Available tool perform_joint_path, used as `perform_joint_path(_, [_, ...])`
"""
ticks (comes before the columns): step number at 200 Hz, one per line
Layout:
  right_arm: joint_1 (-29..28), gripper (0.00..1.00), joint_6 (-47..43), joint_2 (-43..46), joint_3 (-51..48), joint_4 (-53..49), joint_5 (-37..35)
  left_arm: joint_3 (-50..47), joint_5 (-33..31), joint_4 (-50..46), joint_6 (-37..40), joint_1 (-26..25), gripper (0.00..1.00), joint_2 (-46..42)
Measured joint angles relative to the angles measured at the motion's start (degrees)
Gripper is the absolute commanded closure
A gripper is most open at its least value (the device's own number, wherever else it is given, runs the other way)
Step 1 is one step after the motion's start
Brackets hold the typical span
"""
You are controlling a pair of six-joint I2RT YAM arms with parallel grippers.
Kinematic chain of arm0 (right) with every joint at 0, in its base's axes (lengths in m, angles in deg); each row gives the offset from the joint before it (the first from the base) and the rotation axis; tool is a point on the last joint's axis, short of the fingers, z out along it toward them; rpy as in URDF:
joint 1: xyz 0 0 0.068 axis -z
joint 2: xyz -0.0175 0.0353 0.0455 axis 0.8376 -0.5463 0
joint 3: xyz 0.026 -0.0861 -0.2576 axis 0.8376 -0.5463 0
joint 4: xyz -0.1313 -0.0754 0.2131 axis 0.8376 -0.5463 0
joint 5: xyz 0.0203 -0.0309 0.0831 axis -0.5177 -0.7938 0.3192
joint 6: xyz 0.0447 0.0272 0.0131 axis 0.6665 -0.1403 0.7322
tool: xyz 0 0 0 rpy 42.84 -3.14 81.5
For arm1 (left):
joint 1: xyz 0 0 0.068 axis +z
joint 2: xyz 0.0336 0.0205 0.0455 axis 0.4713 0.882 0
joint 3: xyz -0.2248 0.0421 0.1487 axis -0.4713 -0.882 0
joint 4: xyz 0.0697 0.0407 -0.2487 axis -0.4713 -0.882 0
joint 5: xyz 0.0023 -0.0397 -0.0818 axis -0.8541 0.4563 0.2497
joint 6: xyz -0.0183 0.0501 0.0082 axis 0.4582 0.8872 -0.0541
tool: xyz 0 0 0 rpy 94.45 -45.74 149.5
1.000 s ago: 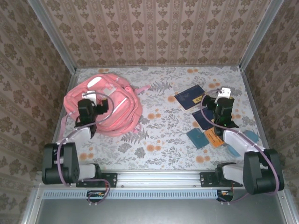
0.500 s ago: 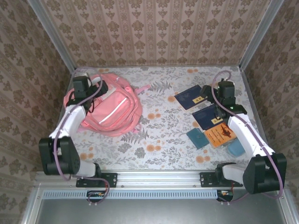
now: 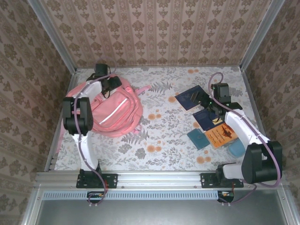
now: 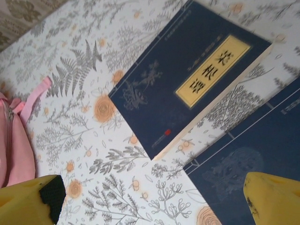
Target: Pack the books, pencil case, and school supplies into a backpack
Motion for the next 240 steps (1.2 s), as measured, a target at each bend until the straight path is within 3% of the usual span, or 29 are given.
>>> perform_joint_path(59, [-0.37,0.0,1.53,-1.57,0.0,-0.26,1.95,7.58,0.81,-2.73,0.04,-6.71,0.23,5.77])
perform_joint_path(147, [-4.7,0.02,4.09,-3.23,-0.2,-1.49,3.08,7.67,10.38,-4.22,2.49,-26.47,0.21,5.14])
perform_joint_path(176, [-7.89,0.05,4.07,-5.99,-0.13,-1.6,4.26,5.18,10.27,-7.89,2.73,-25.94,0.2,-0.94])
perform_joint_path(198, [-10.95,0.09,4.31,-7.98,0.52,-1.73,5.09,1.25,8.79,-7.96,2.19,-24.0,0.29,-8.48])
perform_joint_path(211, [-12.55,0.16,4.87,-9.46,1.11,-1.46,5.97,-2.23,8.07,-7.65,1.22,-22.99,0.36,-13.25])
perform_joint_path(240, [-15.67,0.31,6.93,-13.62,2.58,-1.07,8.96,-9.9,7.26,-7.48,0.0,-21.94,0.41,-19.12])
